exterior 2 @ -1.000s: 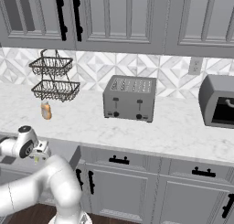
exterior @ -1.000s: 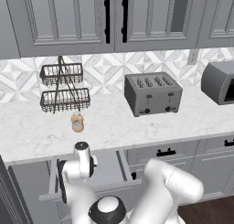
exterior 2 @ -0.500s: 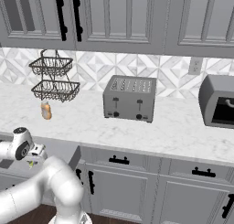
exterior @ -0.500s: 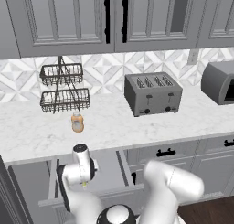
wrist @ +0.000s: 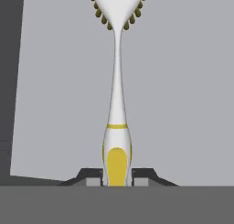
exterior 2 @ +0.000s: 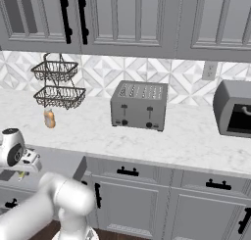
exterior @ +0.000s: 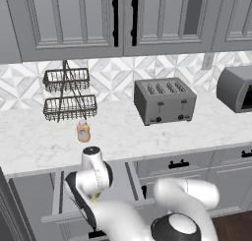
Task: Pick the dish brush from the drawer and place it on the counter.
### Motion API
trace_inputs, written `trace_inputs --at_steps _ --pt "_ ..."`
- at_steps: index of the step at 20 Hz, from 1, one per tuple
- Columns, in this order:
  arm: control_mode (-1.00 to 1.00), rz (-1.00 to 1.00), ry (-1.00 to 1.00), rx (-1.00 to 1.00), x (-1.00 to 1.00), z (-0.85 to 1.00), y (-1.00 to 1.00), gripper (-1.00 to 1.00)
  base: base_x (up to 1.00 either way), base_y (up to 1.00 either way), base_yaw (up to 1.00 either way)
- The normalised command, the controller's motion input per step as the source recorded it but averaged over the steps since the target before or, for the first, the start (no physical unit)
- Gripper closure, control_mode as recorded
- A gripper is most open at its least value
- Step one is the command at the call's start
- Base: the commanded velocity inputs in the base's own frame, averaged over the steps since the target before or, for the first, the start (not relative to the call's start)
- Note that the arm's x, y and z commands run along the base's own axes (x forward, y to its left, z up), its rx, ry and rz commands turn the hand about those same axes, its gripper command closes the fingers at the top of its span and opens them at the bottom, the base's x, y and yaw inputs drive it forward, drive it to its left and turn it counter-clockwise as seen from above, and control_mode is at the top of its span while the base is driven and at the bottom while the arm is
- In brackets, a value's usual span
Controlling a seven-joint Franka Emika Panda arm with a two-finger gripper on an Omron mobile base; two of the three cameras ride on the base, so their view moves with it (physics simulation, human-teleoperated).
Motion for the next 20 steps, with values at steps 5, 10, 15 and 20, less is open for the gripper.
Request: trace_inputs --at_steps 5,10,15,20 --pt "-1.0 -0.01 0.03 0.0 -0.86 0.94 0.0 1.0 0.0 0.0 0.0" --pt "-1.0 -0.01 0.04 0.0 -0.42 1.0 -0.09 1.0 0.0 0.0 0.0" --pt "-1.0 -0.09 -0.11 -0.05 0.08 0.91 -0.33 1.0 0.0 0.0 0.0" --pt "-1.0 -0.2 -0.05 -0.05 0.54 0.31 -0.62 1.0 0.0 0.0 0.0"
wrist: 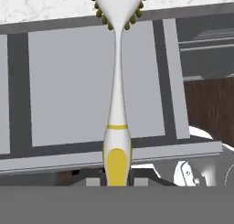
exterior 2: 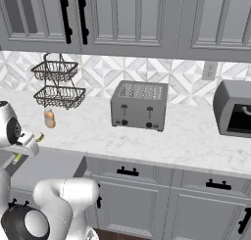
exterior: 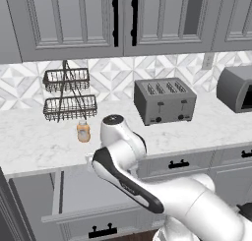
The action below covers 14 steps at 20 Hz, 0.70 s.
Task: Pick the dish brush from the drawer and place it on the counter.
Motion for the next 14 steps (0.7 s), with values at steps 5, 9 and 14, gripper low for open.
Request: trace_inputs --at_steps 5,9,14 --pt "-1.0 -0.22 0.0 0.0 0.79 0.0 -0.7 1.0 0.0 0.0 0.0" --pt "-1.0 -0.16 0.0 0.0 0.84 0.0 -0.56 1.0 0.0 0.0 0.0" --pt "-1.0 -0.03 0.0 0.0 0.57 -0.05 -0.19 1.0 0.0 0.0 0.0"
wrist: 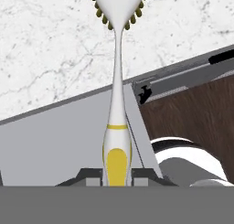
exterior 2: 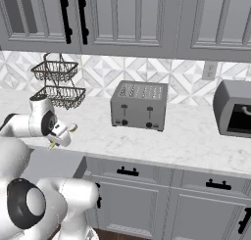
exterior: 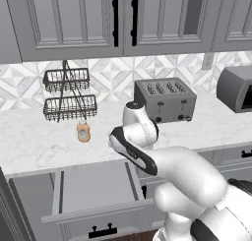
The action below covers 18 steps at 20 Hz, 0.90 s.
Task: Pick the dish brush from the drawer and place it on the counter.
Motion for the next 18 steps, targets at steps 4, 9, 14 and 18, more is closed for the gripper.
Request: trace_inputs --at_steps 4,9,14,18 --pt "-1.0 0.0 0.0 0.0 0.71 -0.23 0.0 1.0 0.0 0.0 0.0" --pt "-1.0 0.0 0.0 0.0 0.64 -0.22 -0.08 1.0 0.0 0.0 0.0" --pt "-1.0 0.0 0.0 0.0 0.7 -0.33 -0.04 1.0 0.0 0.0 0.0" --pt "-1.0 0.0 0.0 0.0 0.69 -0.52 0.0 1.0 0.0 0.0 0.0"
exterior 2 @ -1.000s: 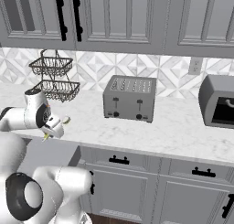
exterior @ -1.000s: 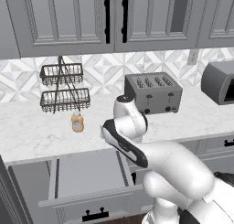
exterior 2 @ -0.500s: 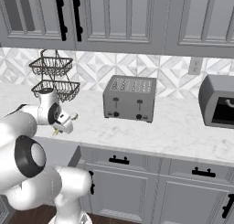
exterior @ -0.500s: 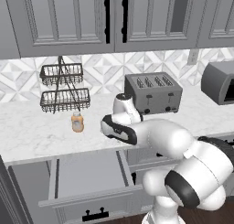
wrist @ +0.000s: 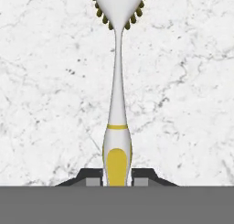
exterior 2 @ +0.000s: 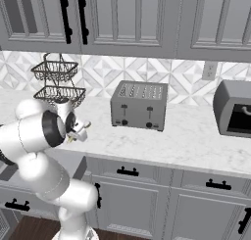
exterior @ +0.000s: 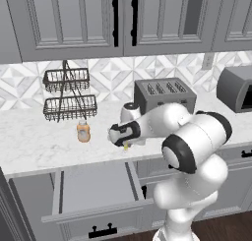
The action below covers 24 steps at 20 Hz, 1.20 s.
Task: Pick the dish brush from the drawer and place it on the counter.
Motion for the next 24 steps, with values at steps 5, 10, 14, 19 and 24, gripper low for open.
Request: trace_inputs --at_steps 5,10,14,19,24 --pt "-1.0 0.0 0.0 0.0 0.62 -0.37 0.0 -1.0 0.0 0.0 0.0" --pt "-1.0 0.0 -0.01 0.0 0.16 -0.01 0.0 -1.0 0.0 0.0 0.0" --pt "-1.0 0.0 -0.12 0.0 -0.36 0.05 0.0 -1.0 0.0 0.0 0.0" --pt "-1.0 -0.01 -0.23 0.0 -0.81 0.5 -0.28 -1.0 0.0 0.0 0.0" --pt "-1.0 -0.03 -0.2 0.0 -0.57 0.83 -0.37 -1.0 0.0 0.0 0.0"
